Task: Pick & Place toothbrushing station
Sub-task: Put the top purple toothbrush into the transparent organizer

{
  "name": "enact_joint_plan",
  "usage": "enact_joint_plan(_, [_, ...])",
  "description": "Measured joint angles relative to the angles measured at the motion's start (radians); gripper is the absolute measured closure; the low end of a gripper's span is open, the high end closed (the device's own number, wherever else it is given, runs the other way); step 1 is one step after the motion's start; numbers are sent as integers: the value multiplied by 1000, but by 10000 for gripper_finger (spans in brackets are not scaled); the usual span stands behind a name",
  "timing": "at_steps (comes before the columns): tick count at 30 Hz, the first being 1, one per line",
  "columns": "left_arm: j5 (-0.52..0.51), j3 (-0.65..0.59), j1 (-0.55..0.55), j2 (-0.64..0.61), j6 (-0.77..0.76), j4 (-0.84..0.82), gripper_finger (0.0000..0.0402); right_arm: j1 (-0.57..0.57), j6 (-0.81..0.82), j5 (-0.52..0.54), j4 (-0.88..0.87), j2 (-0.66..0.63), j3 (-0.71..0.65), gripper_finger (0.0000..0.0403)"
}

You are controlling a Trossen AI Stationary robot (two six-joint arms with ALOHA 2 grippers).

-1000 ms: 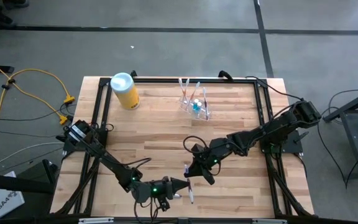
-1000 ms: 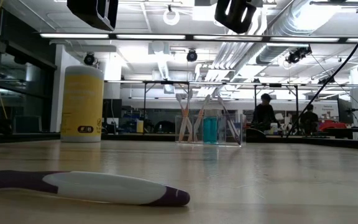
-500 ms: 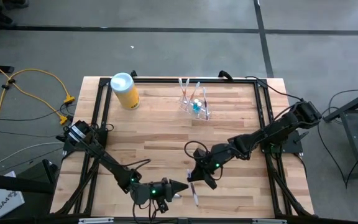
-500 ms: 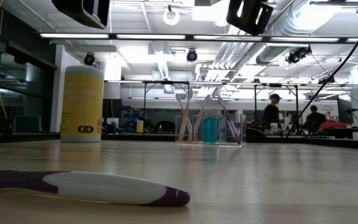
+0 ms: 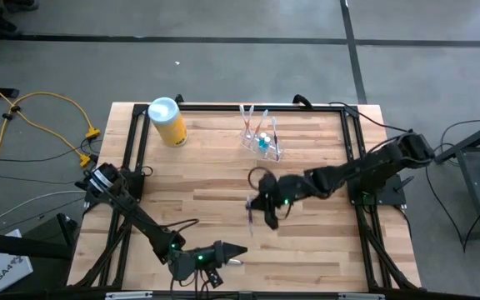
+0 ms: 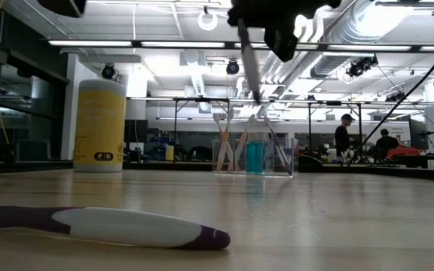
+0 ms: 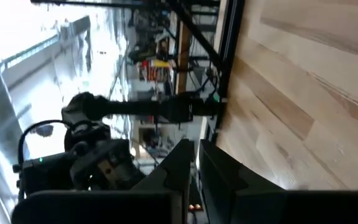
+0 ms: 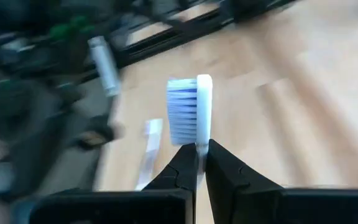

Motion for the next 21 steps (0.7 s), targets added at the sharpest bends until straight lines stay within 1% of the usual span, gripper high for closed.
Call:
enact_joint_plan(2, [-26, 0, -4, 0, -34, 0, 375, -34, -52, 55, -18, -30, 0, 395])
enact_joint_plan(8, [-114, 0, -6, 0, -154, 0, 375, -125, -130, 298, -227, -148, -1, 395])
enact_joint_plan(10, [-140, 0, -4, 0, -197, 0, 375, -147, -148, 358, -240, -167, -1, 395])
enact_joint_plan(13, [-174, 0, -2, 0, -238, -1, 375, -176, -189, 408, -260, -201, -1, 395])
enact_joint_plan(15, [-191, 0, -2, 1, -262, -1, 375, -199, -209, 438, -250, -205, 0, 395])
enact_joint_plan(17, [-198, 0, 0, 1, -285, 0, 375, -229, -218, 470, -278, -212, -2, 396])
enact_joint_plan(21, [-223, 0, 3, 1, -309, -1, 375, -293, -230, 482, -274, -216, -14, 396])
